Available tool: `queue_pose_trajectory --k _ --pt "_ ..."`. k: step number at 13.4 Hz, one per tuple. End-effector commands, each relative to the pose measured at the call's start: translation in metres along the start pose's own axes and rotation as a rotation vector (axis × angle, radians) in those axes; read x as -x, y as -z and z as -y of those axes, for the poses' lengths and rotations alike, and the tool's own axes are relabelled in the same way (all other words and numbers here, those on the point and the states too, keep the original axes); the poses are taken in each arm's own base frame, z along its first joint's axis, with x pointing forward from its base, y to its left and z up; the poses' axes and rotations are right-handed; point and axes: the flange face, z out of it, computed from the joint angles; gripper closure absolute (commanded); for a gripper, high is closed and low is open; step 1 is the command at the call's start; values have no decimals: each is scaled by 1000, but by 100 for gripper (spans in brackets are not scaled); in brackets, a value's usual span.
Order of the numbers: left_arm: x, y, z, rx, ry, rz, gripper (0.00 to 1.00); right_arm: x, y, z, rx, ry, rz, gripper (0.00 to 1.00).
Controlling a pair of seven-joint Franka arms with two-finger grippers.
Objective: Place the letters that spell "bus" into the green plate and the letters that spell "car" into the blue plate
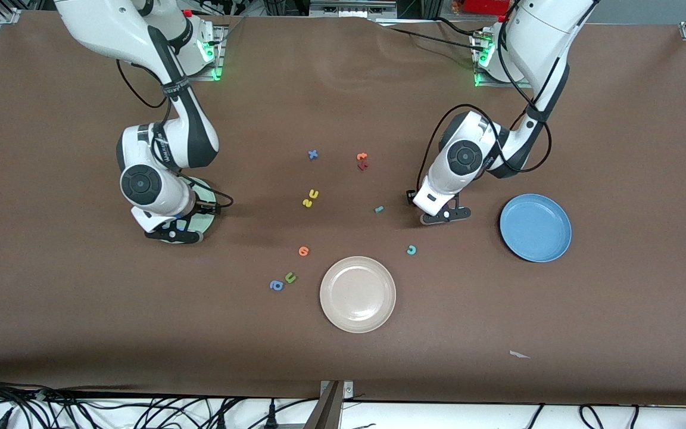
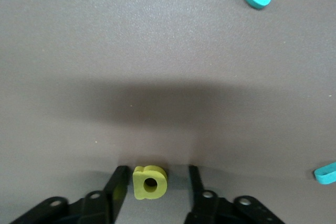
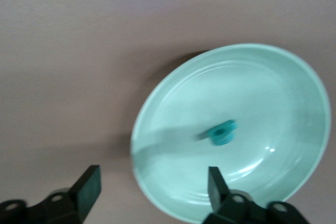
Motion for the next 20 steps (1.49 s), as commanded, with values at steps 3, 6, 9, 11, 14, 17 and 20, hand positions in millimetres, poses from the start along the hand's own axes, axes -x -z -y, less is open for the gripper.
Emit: queue_pose_trajectory --k 3,6,9,11,14,17,20 --pt "5 6 3 -13 -3 -24 59 40 7 112 -75 -268 -26 20" --pt "4 6 5 -13 -1 -23 64 63 -11 173 -133 -381 -90 28" --pt "2 5 6 -12 -10 -25 70 70 -19 209 -156 -429 -106 33" --pt "3 4 7 -23 -24 -29 71 74 -28 221 -159 -438 -108 35" --pt "3 3 7 -24 -27 -28 76 76 -40 230 -183 -425 -127 38" --pt "-7 15 9 -19 -15 -42 81 80 -51 238 -194 -411 -138 41" --pt "-42 54 39 -38 -56 -28 83 89 -55 244 -184 -394 -135 45"
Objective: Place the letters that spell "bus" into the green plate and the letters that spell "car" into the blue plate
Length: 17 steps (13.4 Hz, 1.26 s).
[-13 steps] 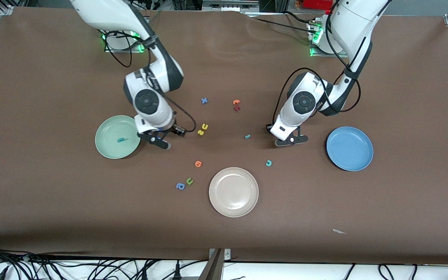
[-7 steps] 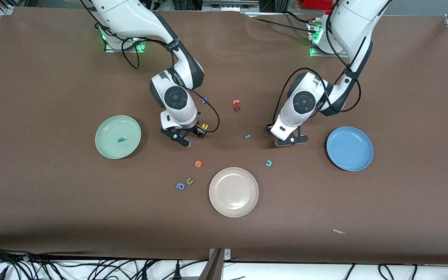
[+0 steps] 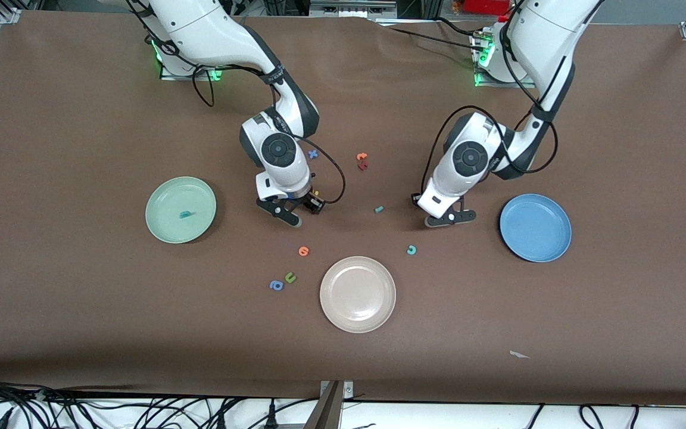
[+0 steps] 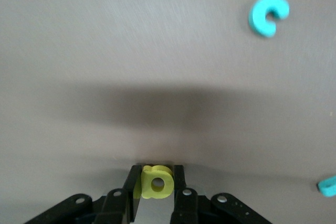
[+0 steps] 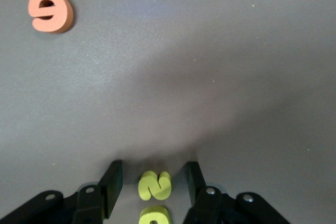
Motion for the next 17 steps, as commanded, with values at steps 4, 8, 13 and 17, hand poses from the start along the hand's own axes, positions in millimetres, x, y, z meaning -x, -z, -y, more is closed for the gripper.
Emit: queue_pose_trajectory --k 4,8,13,17 --pt "-72 73 107 -47 -160 51 83 14 -10 5 7 9 2 59" --pt "-102 76 194 -28 -240 60 83 10 -2 5 13 41 -1 84" --pt "-129 77 218 -87 -280 26 0 -69 71 -43 166 267 35 86" --pt "-133 94 146 -55 -176 -29 0 -141 91 -123 299 448 145 85"
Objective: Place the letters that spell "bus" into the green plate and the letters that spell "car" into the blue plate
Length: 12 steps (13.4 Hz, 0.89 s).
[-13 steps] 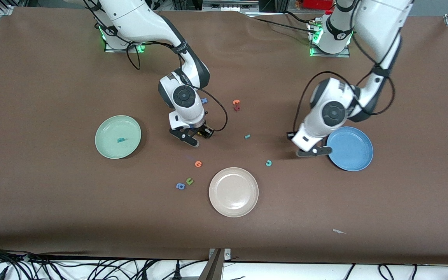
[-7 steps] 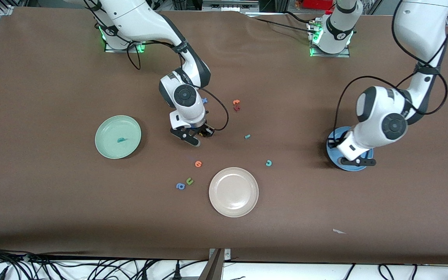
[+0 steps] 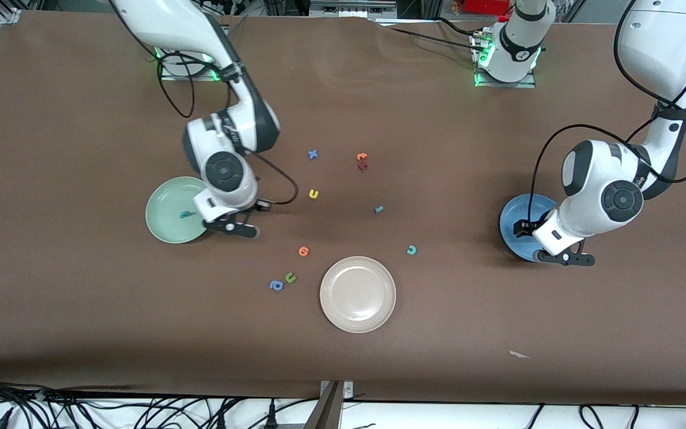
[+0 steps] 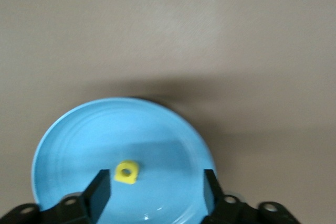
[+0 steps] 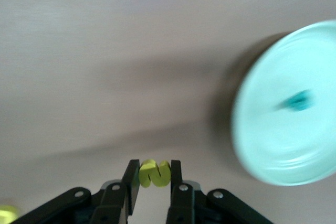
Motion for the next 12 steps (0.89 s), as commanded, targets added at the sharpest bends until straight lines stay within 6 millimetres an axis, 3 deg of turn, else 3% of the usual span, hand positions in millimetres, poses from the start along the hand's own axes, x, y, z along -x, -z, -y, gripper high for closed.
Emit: queue_pose_trajectory --k 1,3,5,6,7,8,10,12 --pt "-19 0 -85 12 84 -15 0 -4 -20 -51 41 68 62 85" --pt "-28 -15 -143 25 144 -15 0 -13 -41 -78 69 69 88 78" --pt "-36 -34 -188 35 198 -11 0 -17 -46 -88 67 98 95 74" --pt "-39 -36 -204 40 220 -17 0 -18 -47 -91 66 93 98 64" --pt "-40 -40 -217 43 233 -18 0 -19 -47 -94 63 84 102 15" --pt "-38 -49 -227 42 244 -8 0 -19 -45 -92 58 79 100 0" --pt "-32 -67 -247 32 279 10 0 -14 -37 -79 15 51 107 0" --pt "-32 -68 -261 36 284 5 0 6 -13 -24 -59 -85 94 1"
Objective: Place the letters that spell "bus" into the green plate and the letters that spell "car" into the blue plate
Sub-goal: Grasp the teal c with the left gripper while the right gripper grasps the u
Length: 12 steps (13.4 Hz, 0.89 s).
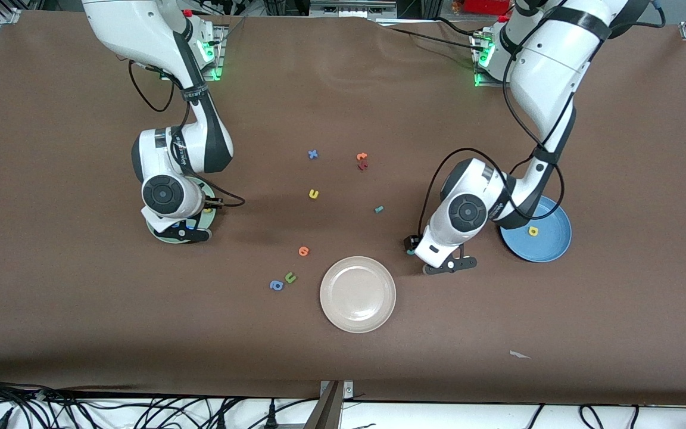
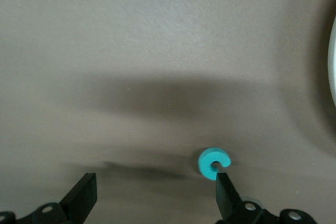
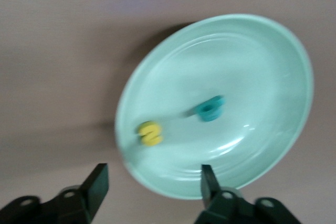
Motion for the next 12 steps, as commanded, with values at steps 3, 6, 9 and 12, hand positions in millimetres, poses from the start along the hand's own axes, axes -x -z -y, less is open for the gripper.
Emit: queue_pose_trajectory --k 3,6,9,12 --pt "1 -12 -26 0 59 3 1 47 21 109 -175 -306 -11 5" --pt "1 -16 -27 -2 91 5 22 75 1 169 -292 -377 11 13" --pt "1 -16 -27 -1 96 6 47 99 -30 212 -282 -399 -56 27" --pt "1 -17 -27 -2 99 7 58 107 -49 229 -277 -373 -97 42"
